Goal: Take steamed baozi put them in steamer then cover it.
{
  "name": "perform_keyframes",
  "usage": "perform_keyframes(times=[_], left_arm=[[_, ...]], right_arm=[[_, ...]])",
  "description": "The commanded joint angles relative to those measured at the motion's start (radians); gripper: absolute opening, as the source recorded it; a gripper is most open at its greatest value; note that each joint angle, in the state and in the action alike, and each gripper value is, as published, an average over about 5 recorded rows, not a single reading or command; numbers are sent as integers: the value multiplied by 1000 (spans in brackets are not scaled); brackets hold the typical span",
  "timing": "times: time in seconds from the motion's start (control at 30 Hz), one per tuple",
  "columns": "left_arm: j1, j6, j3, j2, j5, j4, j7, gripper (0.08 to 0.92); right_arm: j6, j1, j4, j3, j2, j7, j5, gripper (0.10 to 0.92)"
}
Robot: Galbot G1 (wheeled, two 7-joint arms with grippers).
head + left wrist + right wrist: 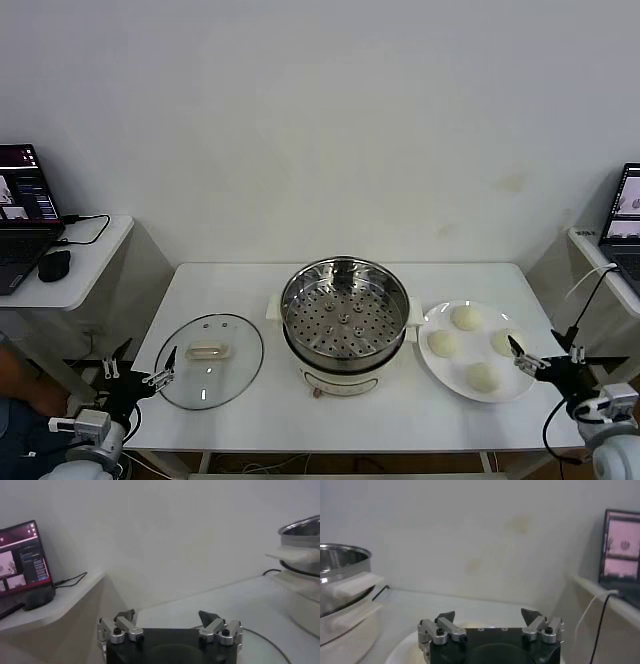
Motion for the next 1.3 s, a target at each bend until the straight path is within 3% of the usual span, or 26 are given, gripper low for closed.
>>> perform_keyframes(times=[0.03, 0.17, 0.33, 0.47, 0.67, 1.07, 1.3], left_arm=[[9, 3, 1, -5, 3, -25, 2, 823], [9, 4, 5, -16, 13, -42, -2, 823], [21, 6, 13, -26, 28, -74, 0, 823], [26, 6, 19, -31, 33, -80, 2, 823], [35, 6, 24, -56, 44, -95, 4, 823], [46, 5, 11, -95, 52, -101, 7, 823], [58, 3, 3, -106, 53, -109, 7, 823]], right_arm=[[-100, 170, -14, -34, -149, -79, -115, 823], [-162, 297, -112, -90, -268, -252, -237, 823], [-174, 450, -231, -164, -381, -591, -468, 823], [-119, 582, -299, -260, -429, -816, -618, 823], [-25, 845, -391, -529, -452, -1027, -792, 823], [165, 1286, -597, -1165, -327, -1120, -907, 823], [282, 1304, -778, -1167, -180, -1106, -963, 823]])
